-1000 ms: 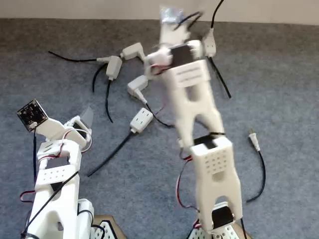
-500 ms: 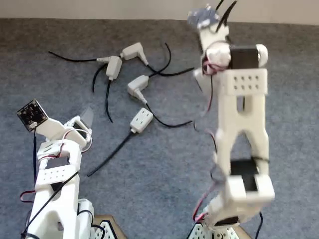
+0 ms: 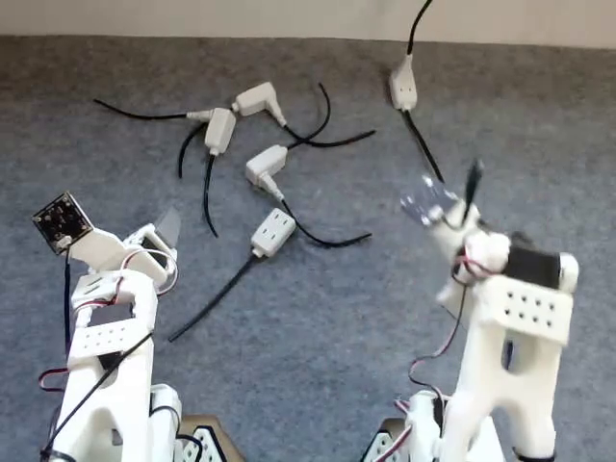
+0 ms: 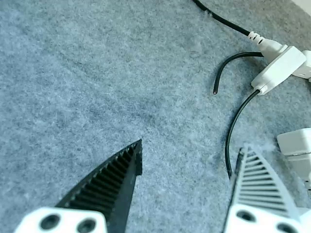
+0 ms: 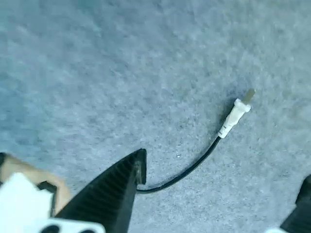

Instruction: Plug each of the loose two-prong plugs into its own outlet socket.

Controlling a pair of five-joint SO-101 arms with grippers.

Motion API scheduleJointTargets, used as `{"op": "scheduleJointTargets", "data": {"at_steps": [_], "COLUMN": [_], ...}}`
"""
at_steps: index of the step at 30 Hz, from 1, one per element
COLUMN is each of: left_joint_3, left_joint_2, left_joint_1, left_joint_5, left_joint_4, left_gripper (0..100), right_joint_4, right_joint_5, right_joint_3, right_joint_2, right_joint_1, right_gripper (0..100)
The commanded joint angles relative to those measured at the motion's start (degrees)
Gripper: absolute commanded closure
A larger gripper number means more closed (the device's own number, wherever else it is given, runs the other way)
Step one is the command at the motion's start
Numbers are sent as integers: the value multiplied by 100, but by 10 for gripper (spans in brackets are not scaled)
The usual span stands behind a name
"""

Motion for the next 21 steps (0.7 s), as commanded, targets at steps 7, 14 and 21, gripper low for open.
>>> {"op": "scheduleJointTargets", "data": {"at_steps": [7, 14, 21], "left_joint_3": [-189, -180, -180], "left_joint_2": [-136, -136, -136], "left_joint_1": [75, 84, 84], "left_joint_5": [18, 18, 18], "left_joint_4": [-123, -123, -123], "left_gripper": [695, 695, 695], "right_joint_4": [-4233, -5596, -5613], "right_joint_5": [1152, 1169, 387], "right_joint_3": [3371, 4154, 3846], "right_joint_2": [-435, -418, -338], "right_joint_1": [699, 884, 629], "right_gripper": [552, 552, 629]}}
